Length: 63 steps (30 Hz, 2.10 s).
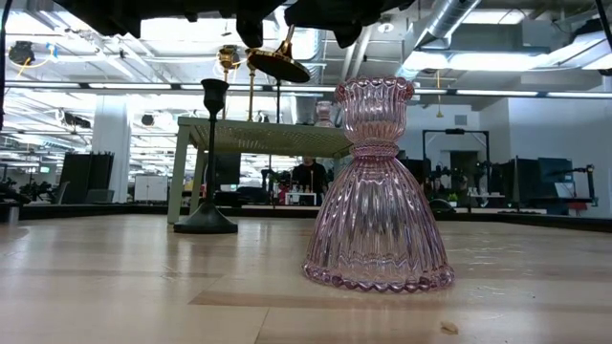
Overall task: Pick & Place candle stick holders
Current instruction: Put the gold candle holder on the shelf
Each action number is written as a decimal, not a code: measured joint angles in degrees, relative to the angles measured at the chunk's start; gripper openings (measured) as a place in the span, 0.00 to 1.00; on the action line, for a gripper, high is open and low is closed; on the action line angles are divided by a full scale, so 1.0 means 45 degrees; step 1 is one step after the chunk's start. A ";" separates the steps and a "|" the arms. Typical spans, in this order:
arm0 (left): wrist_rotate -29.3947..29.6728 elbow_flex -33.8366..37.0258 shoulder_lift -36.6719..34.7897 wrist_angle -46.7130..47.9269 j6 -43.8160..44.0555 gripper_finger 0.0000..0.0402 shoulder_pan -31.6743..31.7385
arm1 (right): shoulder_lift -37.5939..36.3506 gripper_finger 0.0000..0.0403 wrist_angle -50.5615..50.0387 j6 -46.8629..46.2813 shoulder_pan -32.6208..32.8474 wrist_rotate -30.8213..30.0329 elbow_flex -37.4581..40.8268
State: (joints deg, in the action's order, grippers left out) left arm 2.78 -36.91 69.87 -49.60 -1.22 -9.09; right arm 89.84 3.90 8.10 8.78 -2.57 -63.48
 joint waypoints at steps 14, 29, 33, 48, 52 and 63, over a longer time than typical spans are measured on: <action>-0.0125 0.0000 0.0000 -0.0330 0.0031 0.50 0.0054 | 0.0000 0.00 0.0454 0.0003 -0.0053 0.0311 -0.0010; -0.0184 -0.0013 0.0220 -0.0682 0.0049 0.32 0.0049 | 0.0117 0.00 0.1078 -0.0014 -0.0068 0.0316 -0.0010; -0.0222 -0.0305 0.0529 -0.0647 0.0107 0.32 0.0035 | 0.0117 0.00 0.0879 -0.0412 -0.0153 0.0311 -0.0010; -0.0266 -0.0903 0.1239 -0.0627 0.0015 0.16 0.0035 | 0.0121 0.00 0.0461 -0.0469 -0.0046 0.0219 0.0000; -0.0259 -0.0903 0.1253 -0.0609 -0.0010 0.08 0.0035 | 0.0121 0.01 0.0423 -0.0374 -0.0049 0.0194 0.0000; -0.0258 -0.0804 0.0745 -0.0182 -0.1000 0.08 0.0028 | -0.0047 0.09 -0.0066 -0.0330 -0.0068 0.0194 -0.0029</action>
State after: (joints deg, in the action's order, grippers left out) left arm 1.62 -40.52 73.22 -50.42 -5.72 -8.96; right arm 89.63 3.60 6.61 8.47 -1.69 -63.61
